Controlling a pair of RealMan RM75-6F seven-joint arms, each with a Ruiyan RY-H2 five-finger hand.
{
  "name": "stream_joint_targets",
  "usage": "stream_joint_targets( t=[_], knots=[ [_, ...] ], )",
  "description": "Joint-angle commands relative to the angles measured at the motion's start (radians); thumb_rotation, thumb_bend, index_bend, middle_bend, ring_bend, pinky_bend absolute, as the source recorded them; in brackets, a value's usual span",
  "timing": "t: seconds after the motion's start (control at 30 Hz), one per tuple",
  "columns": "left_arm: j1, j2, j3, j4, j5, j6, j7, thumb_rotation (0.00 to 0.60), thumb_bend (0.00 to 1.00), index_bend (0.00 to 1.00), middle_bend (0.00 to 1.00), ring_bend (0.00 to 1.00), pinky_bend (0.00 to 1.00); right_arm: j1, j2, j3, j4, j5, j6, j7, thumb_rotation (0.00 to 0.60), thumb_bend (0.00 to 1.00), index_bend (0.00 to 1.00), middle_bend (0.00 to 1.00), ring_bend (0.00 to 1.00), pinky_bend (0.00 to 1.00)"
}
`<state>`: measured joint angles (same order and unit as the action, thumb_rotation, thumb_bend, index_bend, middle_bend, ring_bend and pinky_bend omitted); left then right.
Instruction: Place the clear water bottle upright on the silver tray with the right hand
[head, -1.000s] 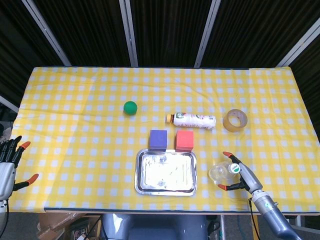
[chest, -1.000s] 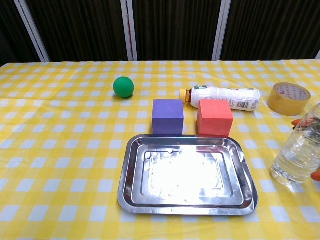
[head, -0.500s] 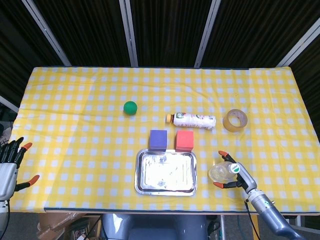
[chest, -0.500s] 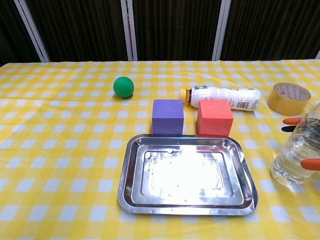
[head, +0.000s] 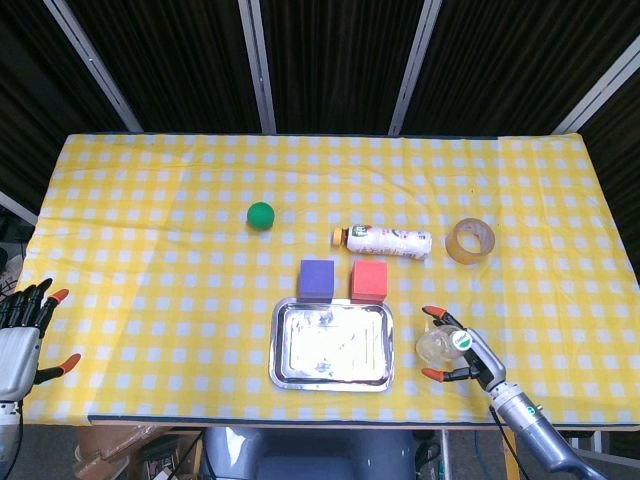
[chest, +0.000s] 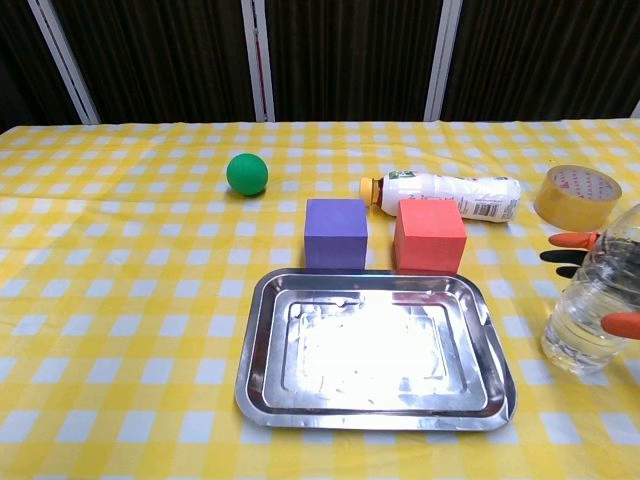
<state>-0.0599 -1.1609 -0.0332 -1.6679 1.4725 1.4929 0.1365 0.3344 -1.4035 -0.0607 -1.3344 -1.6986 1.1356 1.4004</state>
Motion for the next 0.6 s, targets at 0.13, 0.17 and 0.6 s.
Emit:
stream_joint_targets(
  t=[0.13,0.17,0.6],
  knots=[
    [0.000,0.003,0.000,-0.004,-0.006,-0.004,0.002,0.600,0.16,0.13,0.00,0.00,0.00,0.004,-0.017,-0.009,0.004,0.005,0.022,0.001,0.600,0.17,0.16,0.13,0.00,0.00],
    [0.000,0.003,-0.001,-0.004,-0.006,-0.004,0.002,0.600,0.16,0.13,0.00,0.00,0.00,0.004,-0.020,-0.009,0.004,0.010,0.025,0.000,0.600,0.17,0.18,0.15,0.00,0.00],
    [0.004,0.008,-0.002,-0.007,0.001,0.010,-0.008,0.600,0.16,0.13,0.00,0.00,0.00,-0.029,-0.049,0.050,-0.067,0.206,-0.007,-0.188,0.600,0.42,0.64,0.52,0.18,0.00]
  ],
)
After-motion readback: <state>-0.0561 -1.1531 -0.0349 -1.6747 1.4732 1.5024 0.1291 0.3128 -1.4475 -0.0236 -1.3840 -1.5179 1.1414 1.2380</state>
